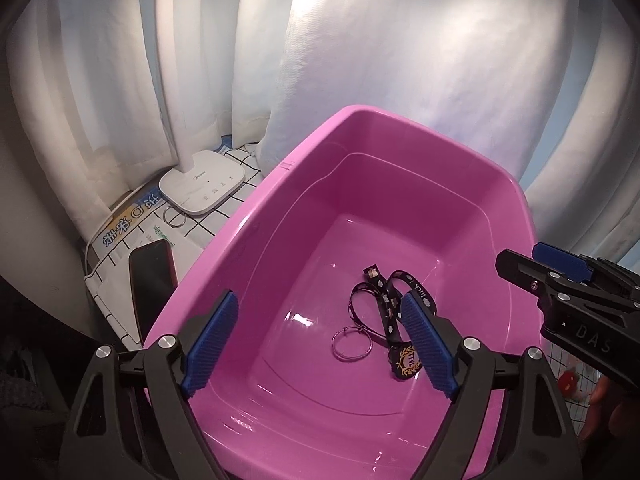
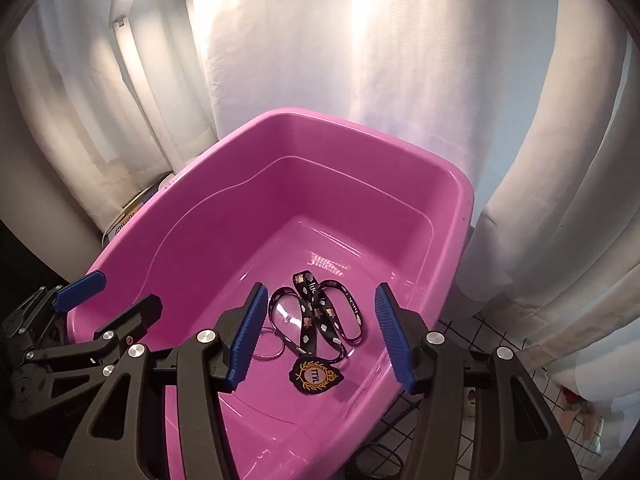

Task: Organize jewelry
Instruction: 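Open the left tool to drop the silver hoop into the pink tub, then move both open tools back over the table, then grasp the brown snap hair clip with the right tool while the left tool grasps the pearl claw clip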

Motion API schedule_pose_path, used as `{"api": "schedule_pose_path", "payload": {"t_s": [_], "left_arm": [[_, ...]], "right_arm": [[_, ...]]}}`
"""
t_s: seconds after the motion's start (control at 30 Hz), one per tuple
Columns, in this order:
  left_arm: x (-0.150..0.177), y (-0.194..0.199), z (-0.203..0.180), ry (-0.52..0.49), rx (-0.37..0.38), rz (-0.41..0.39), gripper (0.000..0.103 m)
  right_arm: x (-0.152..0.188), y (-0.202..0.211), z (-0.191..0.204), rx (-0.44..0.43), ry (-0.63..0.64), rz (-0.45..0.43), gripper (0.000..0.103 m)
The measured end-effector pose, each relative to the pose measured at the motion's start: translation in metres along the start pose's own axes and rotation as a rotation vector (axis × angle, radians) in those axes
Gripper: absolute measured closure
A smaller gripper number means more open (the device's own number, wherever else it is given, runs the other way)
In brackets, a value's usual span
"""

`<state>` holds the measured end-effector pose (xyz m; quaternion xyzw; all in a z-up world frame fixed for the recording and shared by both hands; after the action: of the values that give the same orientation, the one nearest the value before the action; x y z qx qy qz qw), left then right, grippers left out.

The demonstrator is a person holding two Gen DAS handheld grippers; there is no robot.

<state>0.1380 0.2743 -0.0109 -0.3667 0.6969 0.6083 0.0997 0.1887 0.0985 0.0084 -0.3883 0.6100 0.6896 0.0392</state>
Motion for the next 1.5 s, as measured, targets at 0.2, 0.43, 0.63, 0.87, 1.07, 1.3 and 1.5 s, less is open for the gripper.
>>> {"api": "schedule_pose_path", "payload": {"t_s": [0.2, 0.43, 0.63, 0.87, 1.07, 1.3, 1.5], "left_arm": [[0.015, 0.023, -0.011, -0.003, 0.000, -0.043, 0.014], [0.032, 0.068, -0.055, -0.048, 0.108, -0.118, 0.006], [0.063, 0.092, -0.104, -0.103, 0.249, -0.088, 0.006], [0.128, 0.088, -0.166, -0.185, 0.372, 0.071, 0.006], [0.209, 0.074, -0.221, -0.378, 0.395, 0.162, 0.006], [0.281, 0.038, -0.258, -0.438, 0.366, 0.227, 0.006], [0.311, 0.010, -0.270, -0.448, 0.291, 0.238, 0.006]], "right_arm": [[0.030, 0.040, -0.010, 0.003, -0.072, -0.078, 0.049], [0.098, 0.094, -0.053, 0.069, -0.193, -0.131, 0.048], [0.187, 0.142, -0.109, 0.190, -0.307, -0.115, 0.048], [0.299, 0.183, -0.176, 0.320, -0.441, -0.008, 0.047], [0.373, 0.184, -0.198, 0.345, -0.508, 0.064, 0.047], [0.418, 0.146, -0.204, 0.309, -0.489, 0.130, 0.047], [0.441, 0.111, -0.213, 0.266, -0.487, 0.186, 0.047]]}}
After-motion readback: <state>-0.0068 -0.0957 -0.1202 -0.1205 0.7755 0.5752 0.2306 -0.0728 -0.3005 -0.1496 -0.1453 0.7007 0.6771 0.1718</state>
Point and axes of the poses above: each gripper's, at about its wrist camera, not at the fingertips, and y roughly against the way its jaws point, z to its left, x to its underside, the point moved 4 cm from there along -y, roughly the way its jaws point, and after that the axes turned 11 degrees about y, right-handed, at the moved point
